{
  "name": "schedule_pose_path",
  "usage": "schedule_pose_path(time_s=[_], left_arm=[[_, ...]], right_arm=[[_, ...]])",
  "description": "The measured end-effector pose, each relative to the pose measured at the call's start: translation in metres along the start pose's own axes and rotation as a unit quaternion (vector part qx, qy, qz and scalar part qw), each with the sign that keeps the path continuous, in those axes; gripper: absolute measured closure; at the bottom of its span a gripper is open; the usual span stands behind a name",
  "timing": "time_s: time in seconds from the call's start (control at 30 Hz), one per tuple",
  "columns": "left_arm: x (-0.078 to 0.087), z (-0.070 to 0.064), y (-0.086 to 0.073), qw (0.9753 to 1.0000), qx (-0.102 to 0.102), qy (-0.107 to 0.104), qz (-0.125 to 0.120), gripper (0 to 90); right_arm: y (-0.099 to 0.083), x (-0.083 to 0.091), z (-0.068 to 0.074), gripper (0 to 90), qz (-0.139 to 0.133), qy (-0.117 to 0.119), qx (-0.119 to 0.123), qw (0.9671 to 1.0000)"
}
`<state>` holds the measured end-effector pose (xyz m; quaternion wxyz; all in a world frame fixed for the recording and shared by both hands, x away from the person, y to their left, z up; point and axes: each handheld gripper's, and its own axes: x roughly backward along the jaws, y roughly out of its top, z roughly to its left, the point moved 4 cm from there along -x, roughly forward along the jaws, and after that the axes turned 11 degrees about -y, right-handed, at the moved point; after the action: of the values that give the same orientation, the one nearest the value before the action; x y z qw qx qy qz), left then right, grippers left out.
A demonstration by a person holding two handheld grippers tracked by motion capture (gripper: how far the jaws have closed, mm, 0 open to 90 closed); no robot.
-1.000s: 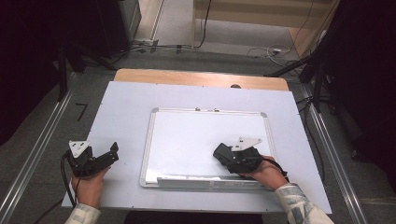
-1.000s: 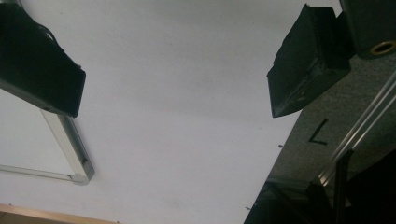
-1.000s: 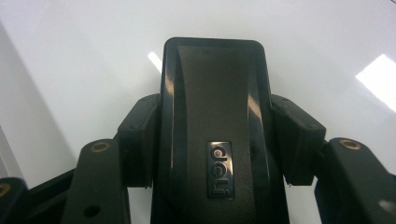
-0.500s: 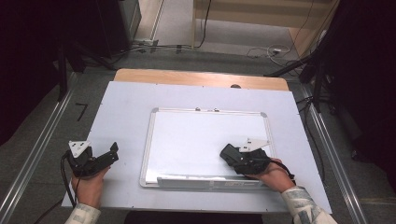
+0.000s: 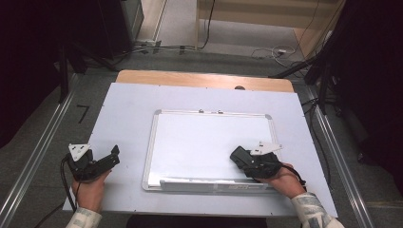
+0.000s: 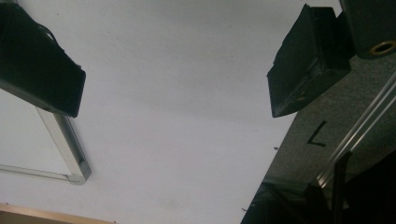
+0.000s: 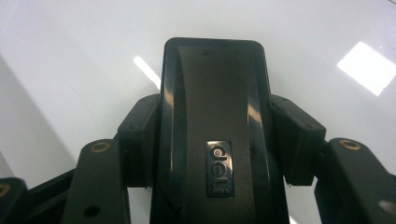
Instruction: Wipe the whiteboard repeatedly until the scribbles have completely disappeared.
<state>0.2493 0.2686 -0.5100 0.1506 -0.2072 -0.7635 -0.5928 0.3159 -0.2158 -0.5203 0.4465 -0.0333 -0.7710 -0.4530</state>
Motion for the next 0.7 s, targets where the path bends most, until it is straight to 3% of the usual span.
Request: schedule_pose_path(time_s=[0.7], left_arm=[[-0.002,-0.001,0.001,1.0000,0.000,-0.002,0.000,4.5]], right_arm=[[-0.011,0.008,-0.016,38.9,-0.007,-0.026,-0.045,0.9986]])
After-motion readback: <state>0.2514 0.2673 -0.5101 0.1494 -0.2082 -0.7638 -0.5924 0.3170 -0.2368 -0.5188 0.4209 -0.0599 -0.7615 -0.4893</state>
